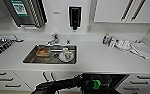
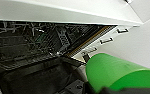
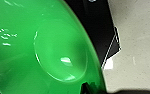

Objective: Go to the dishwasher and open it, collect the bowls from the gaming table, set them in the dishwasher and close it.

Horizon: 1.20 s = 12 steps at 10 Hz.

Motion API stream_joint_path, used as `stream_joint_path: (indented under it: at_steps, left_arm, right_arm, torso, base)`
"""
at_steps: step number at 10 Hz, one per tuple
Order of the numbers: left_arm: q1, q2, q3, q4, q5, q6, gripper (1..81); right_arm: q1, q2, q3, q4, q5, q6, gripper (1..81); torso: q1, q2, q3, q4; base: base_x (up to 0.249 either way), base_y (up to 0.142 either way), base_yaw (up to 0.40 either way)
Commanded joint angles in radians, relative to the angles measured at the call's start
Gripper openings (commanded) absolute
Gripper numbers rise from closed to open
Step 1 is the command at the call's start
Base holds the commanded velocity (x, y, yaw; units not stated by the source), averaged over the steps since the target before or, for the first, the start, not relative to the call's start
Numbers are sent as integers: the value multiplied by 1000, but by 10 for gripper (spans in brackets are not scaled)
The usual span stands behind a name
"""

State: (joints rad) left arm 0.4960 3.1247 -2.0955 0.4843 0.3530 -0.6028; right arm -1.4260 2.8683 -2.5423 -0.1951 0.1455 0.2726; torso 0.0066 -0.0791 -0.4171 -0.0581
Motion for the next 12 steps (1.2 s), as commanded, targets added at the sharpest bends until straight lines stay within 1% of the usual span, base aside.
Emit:
stream_joint_path:
  at_steps: [1,3,4,6,7,10,12]
  left_arm:
    - [-153,74,25,57,46,0,10]
    - [-155,101,20,88,72,0,10]
    - [-161,104,22,93,72,0,10]
    - [-188,104,6,89,67,-2,10]
    - [-199,104,-21,91,67,-2,10]
    - [-201,104,-72,94,70,-2,10]
    - [-201,104,-84,108,70,0,10]
  right_arm:
    - [18,10,15,-18,-53,-10,10]
    - [18,13,15,-20,-53,-10,10]
    - [18,13,15,-20,-53,-10,10]
    - [18,12,15,-20,-53,-10,10]
    - [18,13,15,-20,-53,-10,10]
    - [18,13,18,-21,-53,-12,10]
    - [18,15,15,-21,-53,-12,10]
  torso:
    - [0,0,0,0]
    - [0,0,0,0]
    - [0,0,0,0]
    - [0,0,0,0]
    - [0,0,0,0]
    - [0,0,0,0]
    - [0,0,0,0]
  base:
    - [0,0,0]
    - [0,0,0]
    - [0,0,0]
    - [0,0,0]
    - [0,0,0]
    - [0,0,0]
    - [0,0,0]
